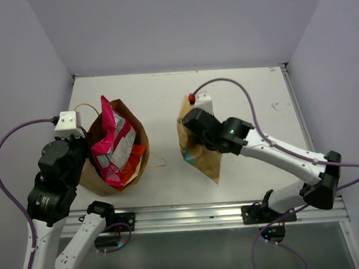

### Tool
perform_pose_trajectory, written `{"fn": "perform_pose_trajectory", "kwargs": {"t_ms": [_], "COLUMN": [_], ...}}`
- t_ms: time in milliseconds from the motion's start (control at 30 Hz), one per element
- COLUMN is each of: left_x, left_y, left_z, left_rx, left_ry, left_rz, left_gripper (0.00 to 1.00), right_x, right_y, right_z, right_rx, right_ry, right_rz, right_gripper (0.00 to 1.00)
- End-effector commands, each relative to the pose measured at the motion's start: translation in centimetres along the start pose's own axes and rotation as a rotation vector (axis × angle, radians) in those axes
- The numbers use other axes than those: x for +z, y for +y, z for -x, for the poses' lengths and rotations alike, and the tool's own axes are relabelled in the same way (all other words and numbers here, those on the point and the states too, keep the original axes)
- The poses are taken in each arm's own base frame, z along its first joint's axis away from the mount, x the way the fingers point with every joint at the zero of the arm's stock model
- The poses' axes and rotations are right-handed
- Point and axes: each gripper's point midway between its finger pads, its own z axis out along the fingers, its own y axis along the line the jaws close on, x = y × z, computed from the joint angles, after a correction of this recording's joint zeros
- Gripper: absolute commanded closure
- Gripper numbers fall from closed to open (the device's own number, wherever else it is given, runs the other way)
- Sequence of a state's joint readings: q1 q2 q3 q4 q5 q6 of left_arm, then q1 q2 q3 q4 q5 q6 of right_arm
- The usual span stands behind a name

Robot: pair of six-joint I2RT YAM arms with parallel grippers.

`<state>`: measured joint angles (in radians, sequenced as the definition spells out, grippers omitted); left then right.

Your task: Place the snacks into the paper bag

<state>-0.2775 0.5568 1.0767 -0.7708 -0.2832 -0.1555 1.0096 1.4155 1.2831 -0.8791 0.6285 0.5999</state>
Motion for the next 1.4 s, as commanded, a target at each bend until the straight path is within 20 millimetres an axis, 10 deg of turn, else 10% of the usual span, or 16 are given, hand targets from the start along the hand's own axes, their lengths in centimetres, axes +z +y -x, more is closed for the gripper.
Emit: {"fn": "perform_pose_trajectory", "kwargs": {"t_ms": [0,167,367,667,967,1233,1367], "left_x": [0.3,0.2,0.2,0.0,0.0,-0.2,-0.1], "left_y": [0.0,0.2,0.4,0.4,0.3,0.4,0.4], "left_z": [0.9,0.9,0.8,0.9,1.0,1.0,1.0], "left_rx": [-0.013,-0.014,-0.013,-0.012,-0.011,-0.012,-0.012], "left_ry": [-0.043,-0.047,-0.047,-0.051,-0.055,-0.061,-0.058], "left_rz": [0.008,0.018,0.025,0.021,0.019,0.022,0.019], "left_gripper": [1.00,1.00,1.00,1.00,1.00,1.00,1.00], "right_x": [-11.0,-20.3,-25.5,-29.4,-23.3,-26.2,-20.8], "right_y": [-0.8,4.8,12.9,25.7,29.1,31.8,33.7], "right_z": [14.6,25.2,28.8,25.5,17.7,17.1,13.4], "right_rx": [0.149,0.231,0.339,0.301,0.427,0.516,0.442], "right_ry": [-0.407,-0.702,-0.773,-0.677,-0.428,-0.339,-0.212], "right_rz": [0.200,0.600,1.056,1.394,1.399,1.604,1.411], "right_gripper": [1.00,1.00,1.00,1.00,1.00,1.00,1.00]}}
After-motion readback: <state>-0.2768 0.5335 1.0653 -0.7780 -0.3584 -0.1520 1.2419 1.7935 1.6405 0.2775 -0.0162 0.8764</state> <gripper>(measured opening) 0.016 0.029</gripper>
